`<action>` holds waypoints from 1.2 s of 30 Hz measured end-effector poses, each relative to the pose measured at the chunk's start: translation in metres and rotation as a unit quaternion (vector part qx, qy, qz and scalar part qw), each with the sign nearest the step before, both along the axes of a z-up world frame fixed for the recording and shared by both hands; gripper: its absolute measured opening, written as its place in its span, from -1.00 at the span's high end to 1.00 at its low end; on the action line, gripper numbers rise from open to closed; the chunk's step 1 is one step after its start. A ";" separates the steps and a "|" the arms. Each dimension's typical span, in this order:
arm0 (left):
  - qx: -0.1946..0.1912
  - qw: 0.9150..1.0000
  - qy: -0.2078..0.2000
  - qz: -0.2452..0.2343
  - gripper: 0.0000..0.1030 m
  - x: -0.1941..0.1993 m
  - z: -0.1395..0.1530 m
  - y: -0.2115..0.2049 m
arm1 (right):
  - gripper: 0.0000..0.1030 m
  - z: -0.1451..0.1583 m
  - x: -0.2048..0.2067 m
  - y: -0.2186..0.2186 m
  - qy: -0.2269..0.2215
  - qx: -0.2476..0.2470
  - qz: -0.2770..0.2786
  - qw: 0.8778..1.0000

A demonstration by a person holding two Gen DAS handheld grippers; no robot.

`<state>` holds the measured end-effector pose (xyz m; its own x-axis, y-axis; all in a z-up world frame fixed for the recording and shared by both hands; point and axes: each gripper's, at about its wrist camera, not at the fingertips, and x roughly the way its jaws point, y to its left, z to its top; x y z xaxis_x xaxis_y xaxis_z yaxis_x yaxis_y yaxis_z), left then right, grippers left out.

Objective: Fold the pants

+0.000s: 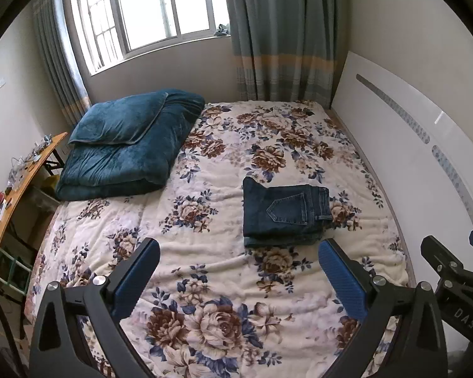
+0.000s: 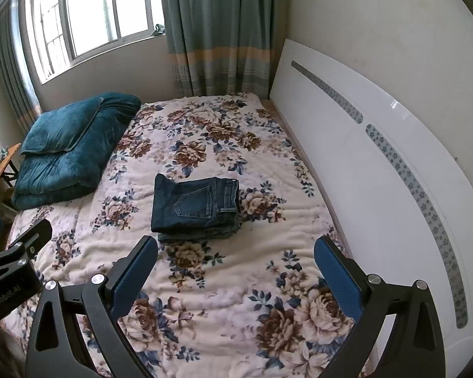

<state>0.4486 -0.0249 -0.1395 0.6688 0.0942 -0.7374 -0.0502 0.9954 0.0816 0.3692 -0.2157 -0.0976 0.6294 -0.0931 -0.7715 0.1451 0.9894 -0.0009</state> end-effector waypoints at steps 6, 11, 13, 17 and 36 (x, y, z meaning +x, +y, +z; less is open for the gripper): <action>0.000 1.000 -0.001 -0.003 -0.99 0.002 0.000 -0.001 | -0.97 -0.002 -0.003 -0.001 0.003 0.000 -0.001 1.000; 0.001 1.000 0.000 -0.002 -0.99 0.001 0.000 -0.001 | -0.97 -0.002 -0.006 0.000 0.003 0.002 0.000 1.000; 0.000 1.000 -0.002 0.000 -0.99 0.000 0.000 -0.001 | -0.97 -0.002 -0.006 0.001 0.003 0.001 0.000 1.000; 0.001 1.000 -0.002 -0.001 -0.99 0.000 0.000 -0.001 | -0.97 -0.003 -0.010 0.003 0.002 0.002 0.003 1.000; 0.003 1.000 -0.006 0.008 -0.99 -0.016 0.001 0.000 | -0.98 0.004 -0.020 0.005 -0.004 0.002 0.004 1.000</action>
